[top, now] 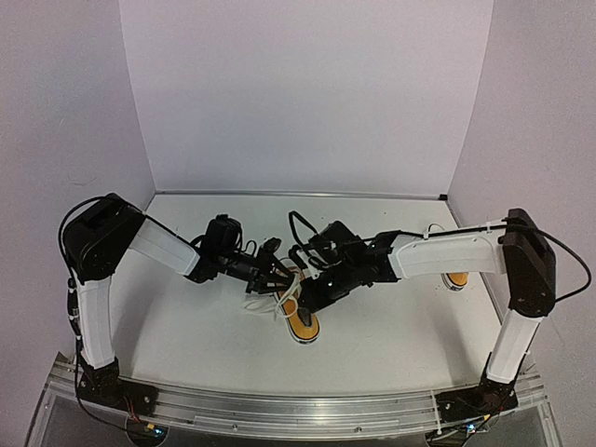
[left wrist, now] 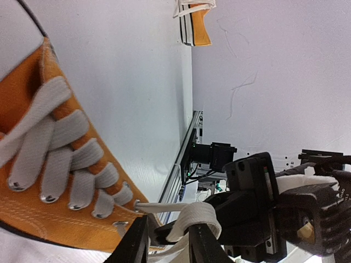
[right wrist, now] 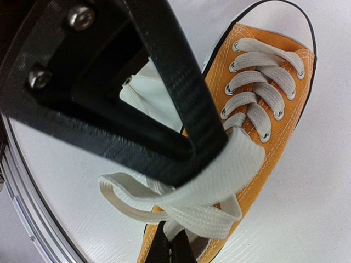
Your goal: Tie the shoes
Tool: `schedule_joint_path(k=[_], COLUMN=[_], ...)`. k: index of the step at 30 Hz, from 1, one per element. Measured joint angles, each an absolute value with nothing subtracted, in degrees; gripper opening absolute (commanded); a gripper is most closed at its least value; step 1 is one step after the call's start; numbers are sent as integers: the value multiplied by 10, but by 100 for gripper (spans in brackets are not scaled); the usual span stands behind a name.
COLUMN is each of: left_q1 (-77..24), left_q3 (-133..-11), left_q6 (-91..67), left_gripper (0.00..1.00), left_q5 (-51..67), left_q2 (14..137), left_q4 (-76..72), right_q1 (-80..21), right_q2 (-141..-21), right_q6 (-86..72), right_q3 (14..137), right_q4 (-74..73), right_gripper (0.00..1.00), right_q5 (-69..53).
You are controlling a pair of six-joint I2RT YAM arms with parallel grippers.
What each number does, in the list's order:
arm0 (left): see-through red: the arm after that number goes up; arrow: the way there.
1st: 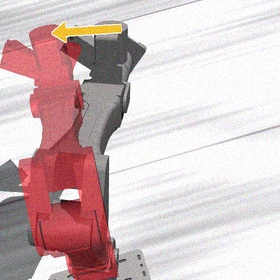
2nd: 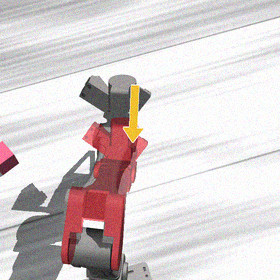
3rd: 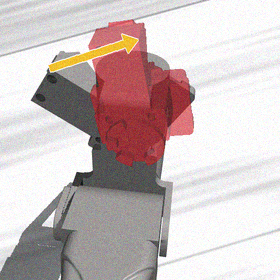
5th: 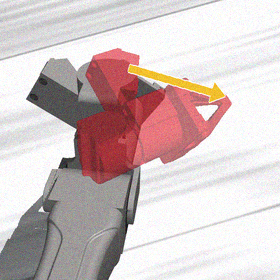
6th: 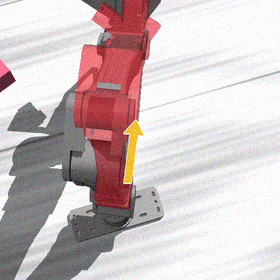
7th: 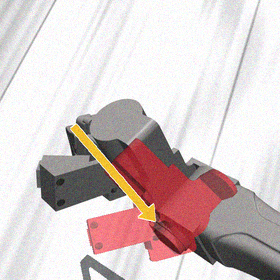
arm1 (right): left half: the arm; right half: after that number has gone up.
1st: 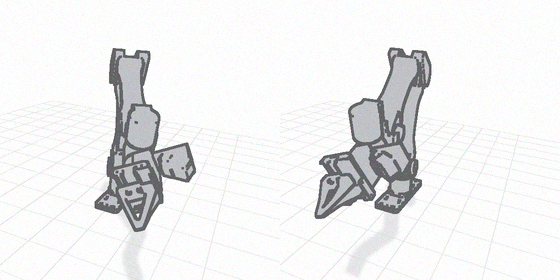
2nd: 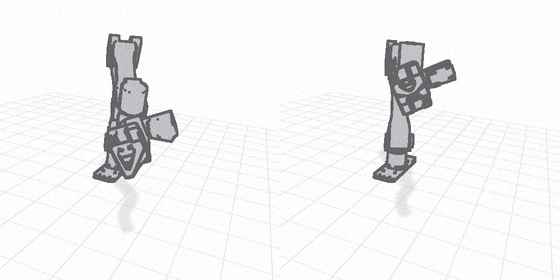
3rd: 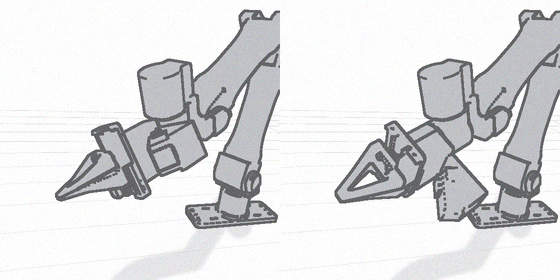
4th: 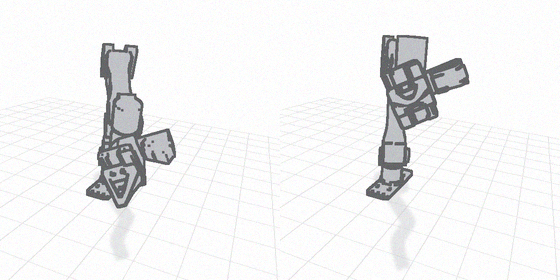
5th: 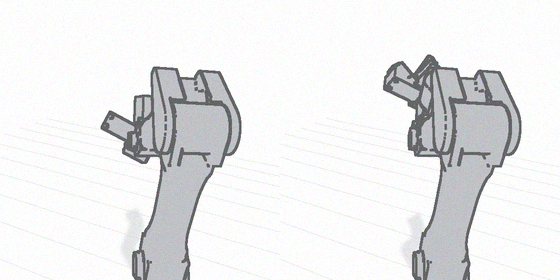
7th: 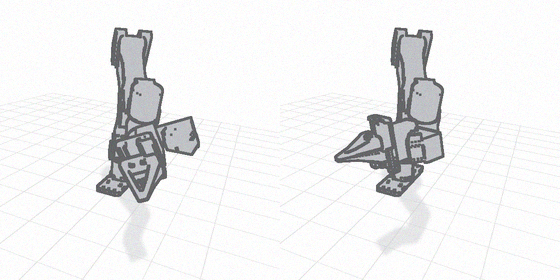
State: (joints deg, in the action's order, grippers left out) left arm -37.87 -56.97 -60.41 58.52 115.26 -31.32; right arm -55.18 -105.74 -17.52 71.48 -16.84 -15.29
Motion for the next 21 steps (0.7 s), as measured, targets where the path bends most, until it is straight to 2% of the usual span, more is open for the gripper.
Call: schedule_joint_path(k=[4, 11, 17, 21], left_q1=[-346, -320, -317, -326], left_q3=[-572, -652, -671, -671], left_q6=[-557, -369, -227, -157], left_gripper=[41, 46, 44, 41], left_q5=[573, 483, 354, 288], left_q2=[1125, 1035, 961, 961], left_q4=[-222, 53, 217, 282], right_q1=[-552, -545, -519, -507], right_q2=[-1021, -935, -923, -923], right_q6=[-181, -202, -224, -232], right_q3=[707, 669, 617, 595], right_q4=[-178, -182, -204, -220], right_gripper=[0, 0, 0, 0], right_q5=[-129, -85, -56, -49])
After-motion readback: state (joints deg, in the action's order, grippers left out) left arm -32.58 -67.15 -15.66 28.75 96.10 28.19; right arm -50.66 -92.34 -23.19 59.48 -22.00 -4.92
